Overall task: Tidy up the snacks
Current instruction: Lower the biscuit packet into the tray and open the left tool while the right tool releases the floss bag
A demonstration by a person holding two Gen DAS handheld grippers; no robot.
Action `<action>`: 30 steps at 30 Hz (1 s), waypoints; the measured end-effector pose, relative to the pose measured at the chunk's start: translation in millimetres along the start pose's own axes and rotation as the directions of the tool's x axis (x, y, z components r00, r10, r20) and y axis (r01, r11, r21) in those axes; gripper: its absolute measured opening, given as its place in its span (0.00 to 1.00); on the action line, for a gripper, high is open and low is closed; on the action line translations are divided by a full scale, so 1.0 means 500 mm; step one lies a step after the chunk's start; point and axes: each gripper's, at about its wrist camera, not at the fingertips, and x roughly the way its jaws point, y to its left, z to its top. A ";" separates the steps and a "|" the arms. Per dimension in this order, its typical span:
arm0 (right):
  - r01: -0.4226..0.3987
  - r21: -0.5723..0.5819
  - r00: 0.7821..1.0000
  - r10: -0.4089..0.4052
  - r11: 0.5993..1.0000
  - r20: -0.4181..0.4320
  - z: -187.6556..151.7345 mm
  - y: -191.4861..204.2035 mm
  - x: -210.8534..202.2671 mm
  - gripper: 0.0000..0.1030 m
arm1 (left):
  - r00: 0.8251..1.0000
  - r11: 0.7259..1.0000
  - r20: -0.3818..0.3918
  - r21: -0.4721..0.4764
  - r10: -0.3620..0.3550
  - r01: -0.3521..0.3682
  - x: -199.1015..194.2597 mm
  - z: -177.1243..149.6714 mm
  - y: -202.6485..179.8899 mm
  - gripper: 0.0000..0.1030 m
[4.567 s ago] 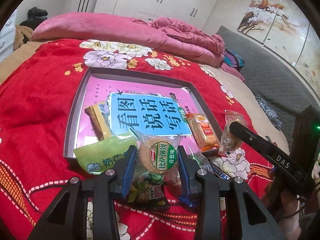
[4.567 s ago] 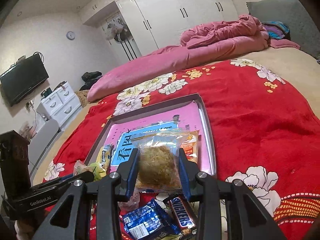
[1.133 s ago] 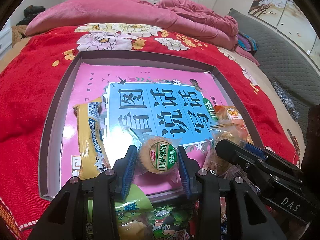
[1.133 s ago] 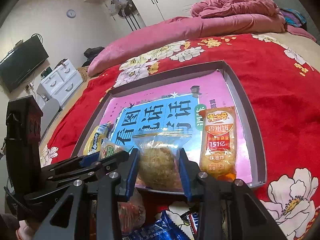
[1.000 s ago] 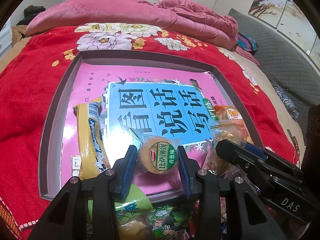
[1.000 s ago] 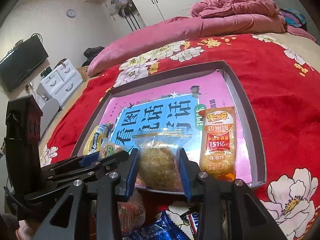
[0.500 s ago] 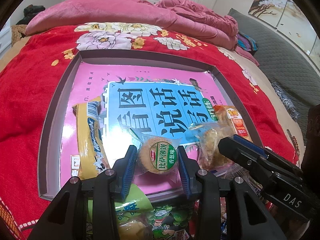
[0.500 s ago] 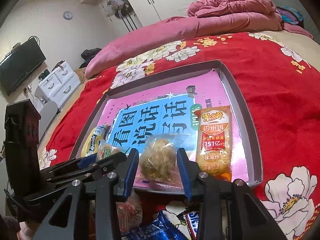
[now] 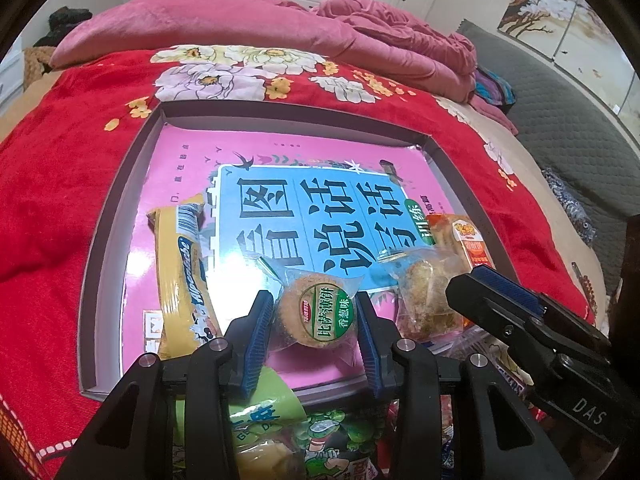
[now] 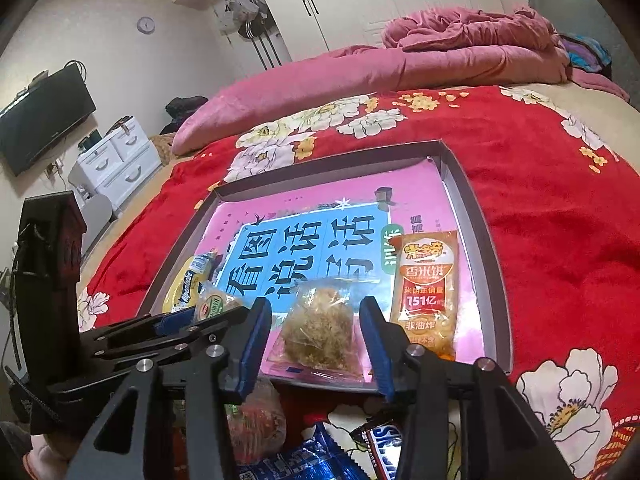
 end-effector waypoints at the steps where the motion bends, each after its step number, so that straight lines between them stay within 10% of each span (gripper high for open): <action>1: 0.001 0.001 1.000 -0.001 1.000 0.000 0.000 -0.001 0.000 0.44 | 1.000 1.000 0.002 -0.001 0.001 -0.001 -0.001 0.000 0.001 0.42; 30: 0.051 0.028 0.998 -0.052 0.998 0.047 0.005 -0.026 -0.028 0.50 | 0.997 0.999 0.066 -0.029 -0.029 0.031 -0.045 0.010 0.019 0.64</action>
